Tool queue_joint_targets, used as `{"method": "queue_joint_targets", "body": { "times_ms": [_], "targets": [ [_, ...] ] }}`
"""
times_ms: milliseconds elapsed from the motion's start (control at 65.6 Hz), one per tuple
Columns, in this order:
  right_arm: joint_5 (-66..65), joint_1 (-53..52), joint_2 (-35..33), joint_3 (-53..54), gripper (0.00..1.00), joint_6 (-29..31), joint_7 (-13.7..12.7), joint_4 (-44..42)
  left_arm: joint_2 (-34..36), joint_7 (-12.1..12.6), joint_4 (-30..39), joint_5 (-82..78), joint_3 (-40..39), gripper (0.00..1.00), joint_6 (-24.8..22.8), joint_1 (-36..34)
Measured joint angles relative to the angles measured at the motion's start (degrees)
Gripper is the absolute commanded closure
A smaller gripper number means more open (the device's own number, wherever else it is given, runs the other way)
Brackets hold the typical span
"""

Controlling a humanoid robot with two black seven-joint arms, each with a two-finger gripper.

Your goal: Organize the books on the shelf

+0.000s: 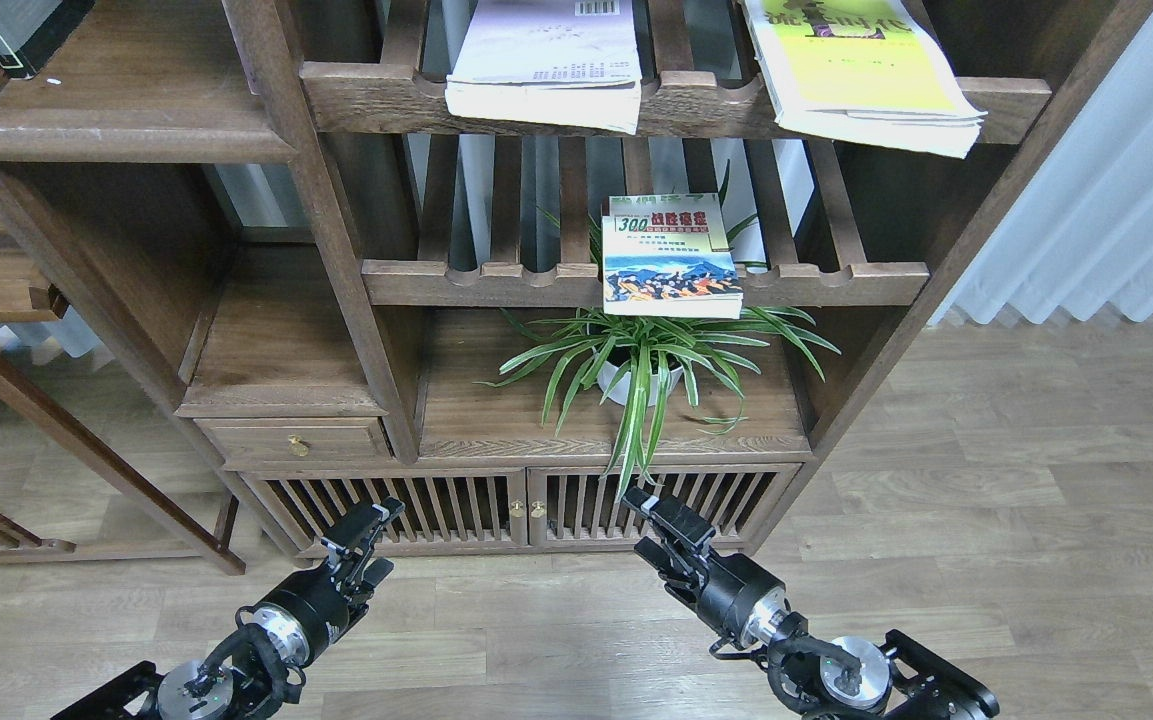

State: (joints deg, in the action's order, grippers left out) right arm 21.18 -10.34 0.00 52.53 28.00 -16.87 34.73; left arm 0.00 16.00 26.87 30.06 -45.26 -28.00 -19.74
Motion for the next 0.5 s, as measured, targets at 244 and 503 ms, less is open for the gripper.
{"method": "queue_joint_targets", "body": {
  "times_ms": [244, 503],
  "targets": [
    [0.0, -0.42, 0.0, -0.04, 0.0, 0.0, 0.0, -0.01, 0.0, 0.33, -1.09, -0.12, 0.35, 0.0, 0.0, -0.27],
    [0.0, -0.87, 0.0, -0.06, 0.0, 0.0, 0.0, 0.07, 0.0, 0.07, -2.11, 0.17, 0.18, 0.0, 0.0, -0.23]
  ]
}}
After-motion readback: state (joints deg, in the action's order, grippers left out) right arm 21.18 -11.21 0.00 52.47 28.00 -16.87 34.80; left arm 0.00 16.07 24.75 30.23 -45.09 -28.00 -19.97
